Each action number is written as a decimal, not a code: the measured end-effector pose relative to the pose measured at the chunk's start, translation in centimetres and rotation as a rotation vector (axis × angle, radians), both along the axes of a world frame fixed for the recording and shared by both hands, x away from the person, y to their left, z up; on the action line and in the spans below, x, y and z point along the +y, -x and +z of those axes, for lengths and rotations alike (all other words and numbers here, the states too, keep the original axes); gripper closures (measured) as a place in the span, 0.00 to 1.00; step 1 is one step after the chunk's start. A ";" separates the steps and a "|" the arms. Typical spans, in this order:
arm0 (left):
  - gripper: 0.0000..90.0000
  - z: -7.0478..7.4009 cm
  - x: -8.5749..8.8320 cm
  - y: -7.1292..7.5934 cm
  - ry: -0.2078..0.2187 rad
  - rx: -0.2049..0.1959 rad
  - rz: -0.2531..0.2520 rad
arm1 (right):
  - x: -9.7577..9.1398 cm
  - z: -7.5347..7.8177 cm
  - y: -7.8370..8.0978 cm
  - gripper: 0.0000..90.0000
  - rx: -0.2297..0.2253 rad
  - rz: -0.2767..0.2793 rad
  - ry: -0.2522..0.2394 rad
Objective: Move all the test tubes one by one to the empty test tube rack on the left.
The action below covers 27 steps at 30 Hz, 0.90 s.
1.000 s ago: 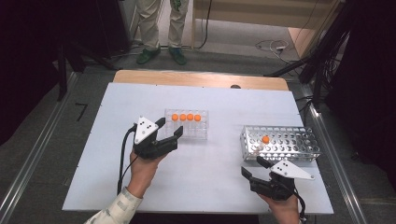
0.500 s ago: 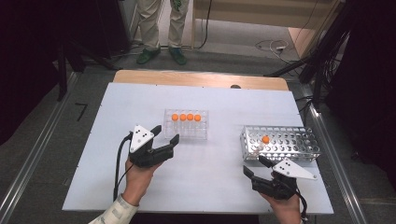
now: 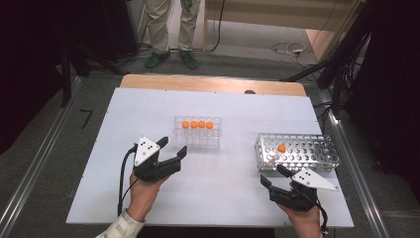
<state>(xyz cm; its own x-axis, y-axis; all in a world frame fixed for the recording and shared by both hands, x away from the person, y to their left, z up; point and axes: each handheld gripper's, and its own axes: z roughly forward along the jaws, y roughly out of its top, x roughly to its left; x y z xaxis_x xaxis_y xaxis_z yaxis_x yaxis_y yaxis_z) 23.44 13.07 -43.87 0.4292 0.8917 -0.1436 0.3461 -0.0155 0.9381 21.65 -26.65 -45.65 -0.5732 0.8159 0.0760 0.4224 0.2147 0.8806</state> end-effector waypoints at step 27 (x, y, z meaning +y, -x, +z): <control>0.26 -0.3 0.2 0.2 0.002 0.011 0.015 | -1.8 0.1 -1.0 0.31 -0.024 -0.103 0.016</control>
<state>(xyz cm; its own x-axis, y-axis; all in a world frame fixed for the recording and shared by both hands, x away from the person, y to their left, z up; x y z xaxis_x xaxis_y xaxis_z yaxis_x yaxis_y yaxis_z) 23.27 13.27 -44.16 0.4141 0.8978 -0.1498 0.3563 -0.0085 0.9343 22.64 -28.46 -45.56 -0.4878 0.8715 0.0502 0.4220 0.1850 0.8875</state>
